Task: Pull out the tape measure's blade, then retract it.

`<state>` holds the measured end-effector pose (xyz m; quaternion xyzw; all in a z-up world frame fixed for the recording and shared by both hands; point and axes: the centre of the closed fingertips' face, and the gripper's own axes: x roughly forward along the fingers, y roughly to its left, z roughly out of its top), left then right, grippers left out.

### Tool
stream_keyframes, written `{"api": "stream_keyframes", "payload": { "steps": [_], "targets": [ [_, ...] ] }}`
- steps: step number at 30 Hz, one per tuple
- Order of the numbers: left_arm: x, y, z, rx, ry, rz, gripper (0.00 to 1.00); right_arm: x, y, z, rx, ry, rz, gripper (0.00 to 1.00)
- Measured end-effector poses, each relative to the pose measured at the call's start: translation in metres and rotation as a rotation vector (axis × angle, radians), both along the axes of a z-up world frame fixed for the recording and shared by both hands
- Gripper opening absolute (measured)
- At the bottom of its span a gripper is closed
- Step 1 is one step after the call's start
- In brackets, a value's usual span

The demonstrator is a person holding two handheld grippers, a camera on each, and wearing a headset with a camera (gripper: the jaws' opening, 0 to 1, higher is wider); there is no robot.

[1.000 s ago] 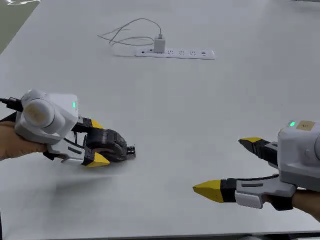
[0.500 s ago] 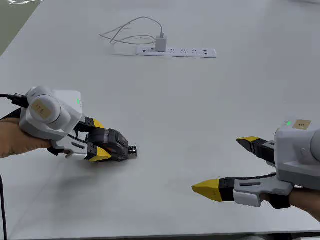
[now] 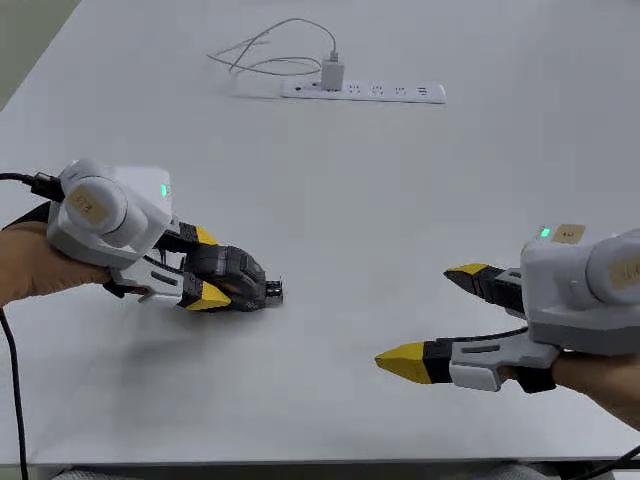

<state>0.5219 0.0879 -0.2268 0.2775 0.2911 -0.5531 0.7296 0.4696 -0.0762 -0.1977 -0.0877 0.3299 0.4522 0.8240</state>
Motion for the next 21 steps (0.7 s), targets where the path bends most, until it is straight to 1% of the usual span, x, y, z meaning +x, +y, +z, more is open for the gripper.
{"api": "stream_keyframes", "payload": {
  "steps": [3, 6, 8, 9, 12, 14, 15, 18, 19, 20, 21],
  "targets": [
    [0.0, 0.0, 0.0, 0.0, 0.004, 0.0, 0.29, 0.004, 0.011, -0.001, -0.001, -0.014, 0.04, 0.76],
    [-0.001, 0.0, 0.0, 0.002, 0.005, -0.004, 0.29, 0.01, 0.021, -0.003, 0.007, -0.018, 0.058, 0.77],
    [-0.001, 0.0, 0.0, 0.001, 0.004, -0.006, 0.29, 0.013, 0.029, -0.003, 0.026, -0.01, 0.076, 0.74],
    [-0.001, 0.0, 0.0, -0.001, 0.005, -0.006, 0.29, 0.015, 0.031, -0.004, 0.027, -0.008, 0.078, 0.73],
    [-0.001, 0.0, 0.0, -0.004, 0.0, -0.012, 0.29, 0.02, 0.041, -0.006, 0.034, -0.019, 0.117, 0.71],
    [0.0, 0.0, 0.0, -0.01, 0.0, -0.013, 0.29, 0.021, 0.049, -0.008, 0.049, -0.009, 0.151, 0.7],
    [0.0, 0.0, 0.0, -0.012, -0.001, -0.015, 0.29, 0.023, 0.05, -0.011, 0.037, -0.007, 0.164, 0.69],
    [0.0, 0.0, 0.0, -0.018, -0.001, -0.013, 0.29, 0.026, 0.057, -0.012, 0.038, -0.024, 0.209, 0.64],
    [0.0, 0.0, 0.0, -0.02, -0.002, -0.013, 0.29, 0.026, 0.06, -0.012, 0.043, -0.033, 0.229, 0.63],
    [0.0, 0.0, 0.0, -0.022, -0.001, -0.012, 0.29, 0.025, 0.065, -0.009, 0.061, -0.046, 0.258, 0.62],
    [0.0, 0.0, 0.0, -0.023, -0.001, -0.013, 0.29, 0.025, 0.067, -0.009, 0.06, -0.053, 0.273, 0.61]
  ]
}}
